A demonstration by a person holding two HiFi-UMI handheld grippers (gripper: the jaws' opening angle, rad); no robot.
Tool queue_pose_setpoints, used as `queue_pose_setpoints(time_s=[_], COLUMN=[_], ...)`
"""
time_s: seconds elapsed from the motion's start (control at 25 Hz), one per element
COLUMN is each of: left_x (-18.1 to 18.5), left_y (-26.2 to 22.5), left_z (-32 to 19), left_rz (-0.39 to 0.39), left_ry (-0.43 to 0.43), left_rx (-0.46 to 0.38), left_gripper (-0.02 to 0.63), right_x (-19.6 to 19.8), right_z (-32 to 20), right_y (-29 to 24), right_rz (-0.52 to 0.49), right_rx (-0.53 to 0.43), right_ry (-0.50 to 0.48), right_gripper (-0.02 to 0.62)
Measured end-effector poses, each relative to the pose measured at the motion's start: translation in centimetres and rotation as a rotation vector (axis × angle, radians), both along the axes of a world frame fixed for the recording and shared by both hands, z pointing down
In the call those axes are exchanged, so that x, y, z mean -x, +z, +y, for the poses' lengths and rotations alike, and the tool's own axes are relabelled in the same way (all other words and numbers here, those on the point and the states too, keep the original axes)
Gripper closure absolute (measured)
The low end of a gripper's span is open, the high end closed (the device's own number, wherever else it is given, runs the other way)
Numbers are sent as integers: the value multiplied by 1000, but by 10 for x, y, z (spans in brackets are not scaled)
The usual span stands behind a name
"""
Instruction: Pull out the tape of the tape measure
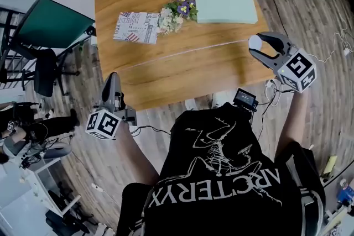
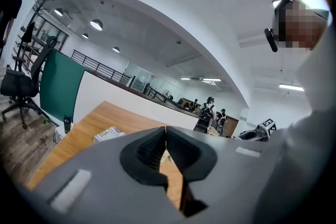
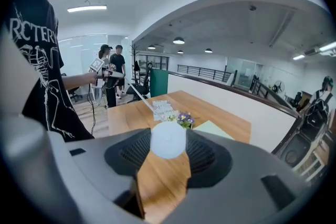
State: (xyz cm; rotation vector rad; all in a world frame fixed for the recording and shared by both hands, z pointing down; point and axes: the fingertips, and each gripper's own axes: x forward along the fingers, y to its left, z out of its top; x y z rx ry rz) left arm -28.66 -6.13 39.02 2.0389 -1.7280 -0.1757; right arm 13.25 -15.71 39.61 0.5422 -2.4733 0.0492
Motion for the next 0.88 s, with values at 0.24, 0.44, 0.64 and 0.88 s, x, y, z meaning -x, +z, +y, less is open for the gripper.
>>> queue_pose_setpoints(time_s=[0.24,0.44,0.64,0.88], left_x=[-4,-1,1,5], left_y=[24,64,129,208], left_z=[-6,-11,-11,-6], left_rz=[-1,-3,14,-43], left_ry=[12,4,-16,-56], left_rx=[46,119,245,416], left_gripper=[589,589,589,589], right_x=[7,9,11,20], right_z=[-1,-3,2,6], right_y=[25,68,130,208], right_rz=[10,37,81,170], right_rx=[55,135,234,312], right_ry=[-1,9,28,39], right_gripper=[383,383,383,383])
